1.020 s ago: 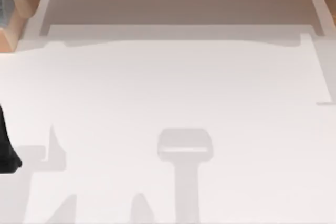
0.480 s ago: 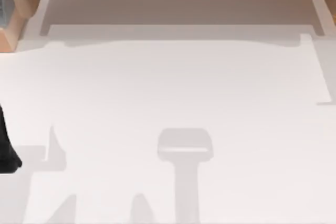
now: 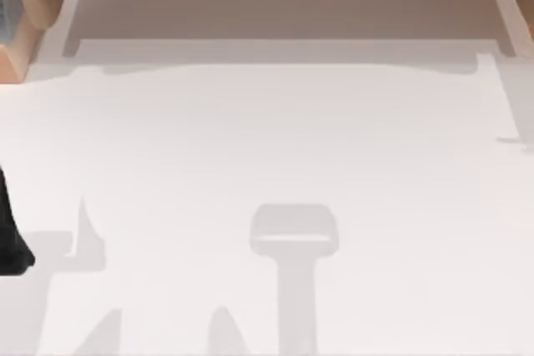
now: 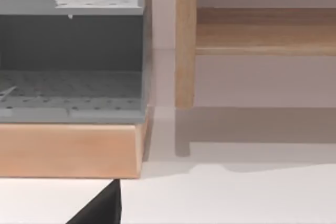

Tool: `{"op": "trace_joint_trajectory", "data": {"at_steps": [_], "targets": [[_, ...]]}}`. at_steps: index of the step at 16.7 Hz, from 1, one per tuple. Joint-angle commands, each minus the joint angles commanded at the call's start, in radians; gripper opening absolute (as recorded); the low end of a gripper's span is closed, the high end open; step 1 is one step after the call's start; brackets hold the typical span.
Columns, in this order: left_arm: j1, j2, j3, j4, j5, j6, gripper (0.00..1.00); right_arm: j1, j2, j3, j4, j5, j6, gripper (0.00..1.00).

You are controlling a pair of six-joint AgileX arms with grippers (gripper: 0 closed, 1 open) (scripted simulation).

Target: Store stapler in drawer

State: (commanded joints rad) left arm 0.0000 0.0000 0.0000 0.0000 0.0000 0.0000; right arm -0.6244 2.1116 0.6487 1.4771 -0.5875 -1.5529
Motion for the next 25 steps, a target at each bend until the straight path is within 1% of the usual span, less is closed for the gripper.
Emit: {"op": "trace_joint_trajectory", "data": {"at_steps": [4,9,15,22,25], "targets": [[0.000,0.000,0.000,0.000,0.000,0.000,1.00,0.051,0.034,0.084,-0.061,0.051,0.000,0.00],[0.000,0.000,0.000,0.000,0.000,0.000,1.00,0.053,0.045,0.096,-0.075,0.056,0.000,0.00],[0.000,0.000,0.000,0.000,0.000,0.000,1.00,0.118,0.126,0.301,-0.186,0.125,-0.003,0.00],[0.000,0.000,0.000,0.000,0.000,0.000,1.00,0.129,0.148,0.341,-0.219,0.139,0.000,0.00],[0.000,0.000,0.000,0.000,0.000,0.000,1.00,0.146,0.195,0.440,-0.268,0.162,-0.003,0.00]]}}
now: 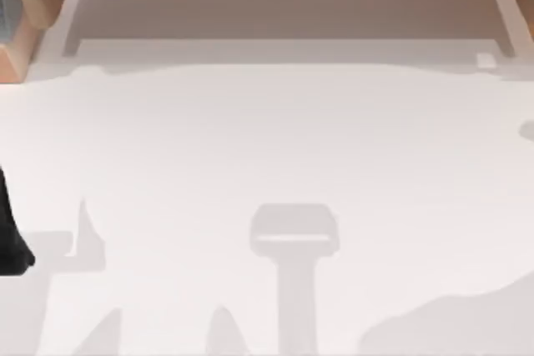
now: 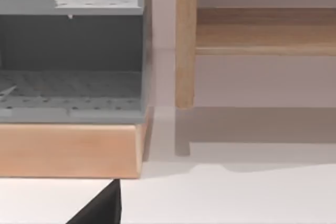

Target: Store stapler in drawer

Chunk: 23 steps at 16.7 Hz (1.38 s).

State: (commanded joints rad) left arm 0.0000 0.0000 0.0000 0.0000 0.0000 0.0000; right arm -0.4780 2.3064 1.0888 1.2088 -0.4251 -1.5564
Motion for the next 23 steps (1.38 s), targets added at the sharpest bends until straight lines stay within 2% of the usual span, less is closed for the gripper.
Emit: {"op": "trace_joint_trajectory", "data": {"at_steps": [4,9,22,23], "targets": [[0.000,0.000,0.000,0.000,0.000,0.000,1.00,0.035,0.059,0.149,-0.081,0.033,0.002,0.00],[0.000,0.000,0.000,0.000,0.000,0.000,1.00,0.041,0.066,0.167,-0.095,0.039,0.005,0.00],[0.000,0.000,0.000,0.000,0.000,0.000,1.00,0.041,0.066,0.167,-0.095,0.039,0.005,0.98],[0.000,0.000,0.000,0.000,0.000,0.000,1.00,0.041,0.066,0.167,-0.095,0.039,0.005,1.00]]}}
